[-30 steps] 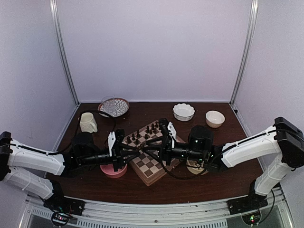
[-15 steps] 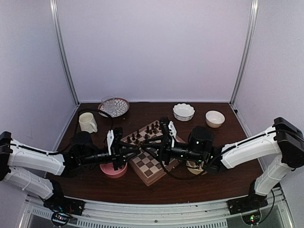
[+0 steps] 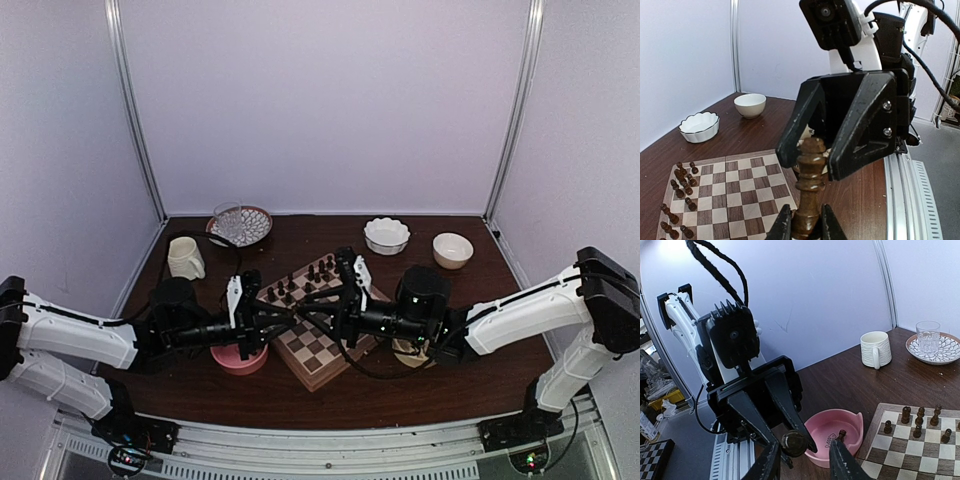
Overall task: Set up the chess pieces on the board
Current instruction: Pass from the left arm to the right
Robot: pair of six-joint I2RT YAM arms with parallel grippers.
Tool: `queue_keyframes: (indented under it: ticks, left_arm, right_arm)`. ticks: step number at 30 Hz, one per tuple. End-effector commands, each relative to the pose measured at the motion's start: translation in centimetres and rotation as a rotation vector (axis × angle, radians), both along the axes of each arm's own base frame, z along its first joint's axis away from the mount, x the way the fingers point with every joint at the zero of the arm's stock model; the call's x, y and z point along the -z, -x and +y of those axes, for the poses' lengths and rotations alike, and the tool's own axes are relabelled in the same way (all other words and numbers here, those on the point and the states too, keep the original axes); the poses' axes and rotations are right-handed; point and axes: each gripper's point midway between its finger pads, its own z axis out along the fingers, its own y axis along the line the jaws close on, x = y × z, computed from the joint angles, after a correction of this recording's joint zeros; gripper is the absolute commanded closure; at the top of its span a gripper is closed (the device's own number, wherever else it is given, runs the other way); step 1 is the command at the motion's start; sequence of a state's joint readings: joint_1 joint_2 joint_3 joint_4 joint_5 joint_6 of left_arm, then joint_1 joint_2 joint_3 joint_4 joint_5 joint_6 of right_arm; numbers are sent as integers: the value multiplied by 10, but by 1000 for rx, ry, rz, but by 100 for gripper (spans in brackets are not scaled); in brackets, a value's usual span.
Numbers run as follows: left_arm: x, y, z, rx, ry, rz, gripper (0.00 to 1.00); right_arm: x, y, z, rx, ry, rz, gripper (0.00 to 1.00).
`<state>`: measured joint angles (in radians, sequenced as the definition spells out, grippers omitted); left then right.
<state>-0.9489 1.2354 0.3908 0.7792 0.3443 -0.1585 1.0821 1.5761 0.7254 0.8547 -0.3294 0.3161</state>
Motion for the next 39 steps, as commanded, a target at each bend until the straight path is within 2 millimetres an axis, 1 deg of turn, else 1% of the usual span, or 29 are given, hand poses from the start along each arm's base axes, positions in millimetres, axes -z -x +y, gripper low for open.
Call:
queue_keyframes:
  ticks: [1, 4, 9, 12, 15, 17, 20, 21, 29, 34, 38, 39]
  left_arm:
    - [-4, -2, -5, 13, -2, -16, 100]
    - [-4, -2, -5, 10, -5, -17, 100]
    - [-5, -2, -4, 9, -5, -19, 100]
    - [-4, -2, -4, 10, -7, -18, 100]
    - [-3, -2, -4, 6, -10, -16, 100]
    - [-3, -3, -4, 3, -12, -16, 100]
    - [-2, -3, -5, 6, -14, -16, 100]
    - [-2, -2, -5, 8, -15, -16, 100]
    - [0, 1, -10, 43, -25, -9, 100]
    - [2, 1, -11, 45, -33, -5, 100]
    - [2, 1, -10, 41, -32, -6, 100]
    - [1, 1, -10, 40, -30, -7, 99]
  right_arm:
    - [-16, 4, -1, -17, -25, -27, 63]
    - [-16, 5, 0, -26, -13, -29, 63]
    - [-14, 5, 0, -30, 12, -32, 66]
    - [-14, 6, 1, -34, 13, -29, 73]
    - [-14, 6, 1, -37, 14, -28, 75]
    - [-13, 7, 2, -40, 16, -27, 75]
    - [-13, 7, 3, -46, 21, -24, 69]
    - [-14, 7, 2, -45, 20, -25, 69]
    - [-15, 8, 2, -50, 11, -28, 72]
    - [-14, 9, 3, -55, 12, -28, 80]
    - [-13, 9, 3, -56, 13, -25, 93]
    - [-13, 9, 3, -55, 14, -26, 95]
